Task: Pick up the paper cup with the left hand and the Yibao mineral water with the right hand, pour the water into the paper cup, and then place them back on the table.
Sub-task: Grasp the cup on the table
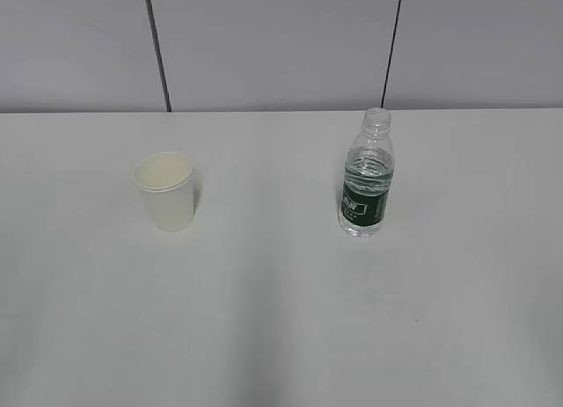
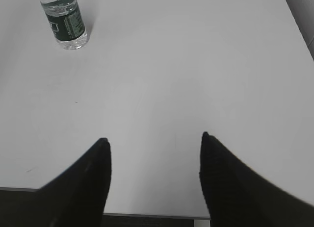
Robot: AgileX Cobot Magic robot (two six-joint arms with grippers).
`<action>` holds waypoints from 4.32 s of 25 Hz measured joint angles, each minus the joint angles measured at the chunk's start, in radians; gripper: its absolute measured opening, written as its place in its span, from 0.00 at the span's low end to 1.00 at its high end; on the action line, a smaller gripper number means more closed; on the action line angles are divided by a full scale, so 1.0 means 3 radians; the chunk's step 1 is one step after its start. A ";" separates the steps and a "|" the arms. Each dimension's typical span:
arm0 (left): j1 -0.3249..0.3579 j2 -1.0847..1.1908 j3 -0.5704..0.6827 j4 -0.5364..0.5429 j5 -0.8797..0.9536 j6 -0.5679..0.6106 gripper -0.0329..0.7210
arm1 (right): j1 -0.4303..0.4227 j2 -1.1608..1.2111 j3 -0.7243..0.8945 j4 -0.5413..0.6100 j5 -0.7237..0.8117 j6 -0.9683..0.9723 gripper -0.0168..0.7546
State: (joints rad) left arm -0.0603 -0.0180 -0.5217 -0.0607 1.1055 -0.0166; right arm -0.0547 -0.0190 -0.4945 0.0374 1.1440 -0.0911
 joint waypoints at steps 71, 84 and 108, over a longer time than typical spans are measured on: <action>-0.0010 0.2774 -0.0081 -0.0391 -0.3340 0.0225 0.70 | 0.0000 0.0000 0.0000 0.0000 0.0000 0.0000 0.58; -0.0021 0.3990 -0.0055 -0.0392 -0.4319 0.0225 0.70 | 0.0000 0.0000 0.0000 0.0000 0.0000 0.0000 0.58; -0.0271 0.4904 0.0496 -0.0407 -0.5739 -0.0047 0.70 | 0.0000 0.0000 0.0000 0.0000 0.0000 0.0000 0.58</action>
State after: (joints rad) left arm -0.1415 1.4532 -0.3729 -0.1828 -0.6162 -0.0306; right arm -0.0547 -0.0190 -0.4945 0.0374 1.1440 -0.0911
